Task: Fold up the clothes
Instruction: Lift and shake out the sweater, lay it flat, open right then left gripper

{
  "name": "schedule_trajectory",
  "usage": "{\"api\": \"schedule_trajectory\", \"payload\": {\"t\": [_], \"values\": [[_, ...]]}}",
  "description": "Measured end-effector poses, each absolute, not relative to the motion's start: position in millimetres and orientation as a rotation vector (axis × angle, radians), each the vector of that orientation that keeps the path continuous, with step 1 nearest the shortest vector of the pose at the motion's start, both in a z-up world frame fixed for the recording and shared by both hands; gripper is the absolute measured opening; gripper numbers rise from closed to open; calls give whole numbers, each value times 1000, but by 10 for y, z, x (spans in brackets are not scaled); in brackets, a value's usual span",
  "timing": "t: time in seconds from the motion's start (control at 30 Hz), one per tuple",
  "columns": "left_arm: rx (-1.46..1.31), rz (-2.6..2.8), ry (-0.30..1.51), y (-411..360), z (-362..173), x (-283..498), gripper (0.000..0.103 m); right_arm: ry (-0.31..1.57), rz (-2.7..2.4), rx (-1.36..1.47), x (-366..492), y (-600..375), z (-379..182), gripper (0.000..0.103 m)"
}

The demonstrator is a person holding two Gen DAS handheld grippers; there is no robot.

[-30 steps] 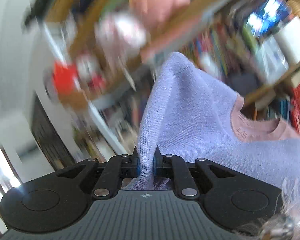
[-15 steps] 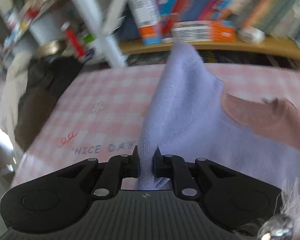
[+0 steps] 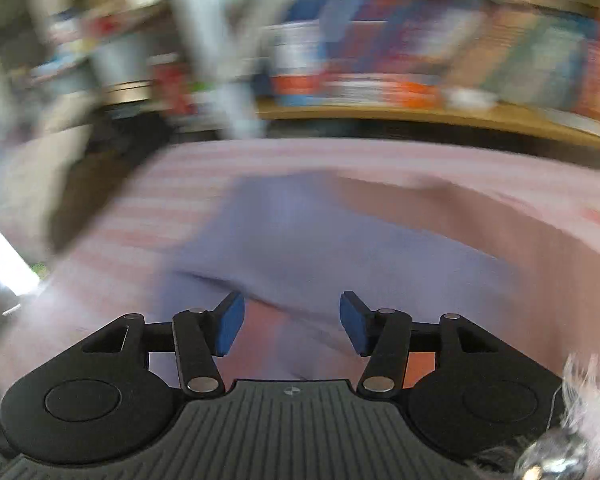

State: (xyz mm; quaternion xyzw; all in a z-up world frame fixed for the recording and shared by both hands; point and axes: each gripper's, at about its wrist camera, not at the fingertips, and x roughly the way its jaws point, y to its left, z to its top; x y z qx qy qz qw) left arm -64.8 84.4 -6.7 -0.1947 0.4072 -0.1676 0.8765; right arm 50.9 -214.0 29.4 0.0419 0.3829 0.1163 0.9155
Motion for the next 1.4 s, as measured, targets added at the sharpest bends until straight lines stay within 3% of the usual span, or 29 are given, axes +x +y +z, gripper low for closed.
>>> {"api": "schedule_trajectory", "payload": {"t": [0.17,0.3,0.43,0.47,0.53,1.1,1.17,1.2,1.23,1.4], "values": [[-415,-306,900,929,-127,-709,7,869,-76,142,61,-3083,43,49],[-406,-285,925,878,-164,-716,8,874,-36,231,-2,-3244,-50,44],[-400,-252,925,792,-207,-720,8,904,13,154,68,-3114,-147,21],[-400,-246,921,760,-211,-728,7,897,17,127,79,-3110,-148,10],[-399,-243,915,683,-220,-730,7,888,1,105,121,-3189,-147,4],[-360,-240,896,348,-244,-620,6,846,-110,87,278,-3702,-158,5],[-324,-242,890,317,-212,-628,6,794,-125,130,267,-3712,-10,16],[-315,-249,888,309,-201,-631,6,753,-118,131,273,-3682,82,27],[-308,-252,890,311,-199,-631,6,712,-98,124,293,-3636,172,32],[-276,-266,912,310,-220,-663,6,723,18,103,712,-3296,239,30]]}}
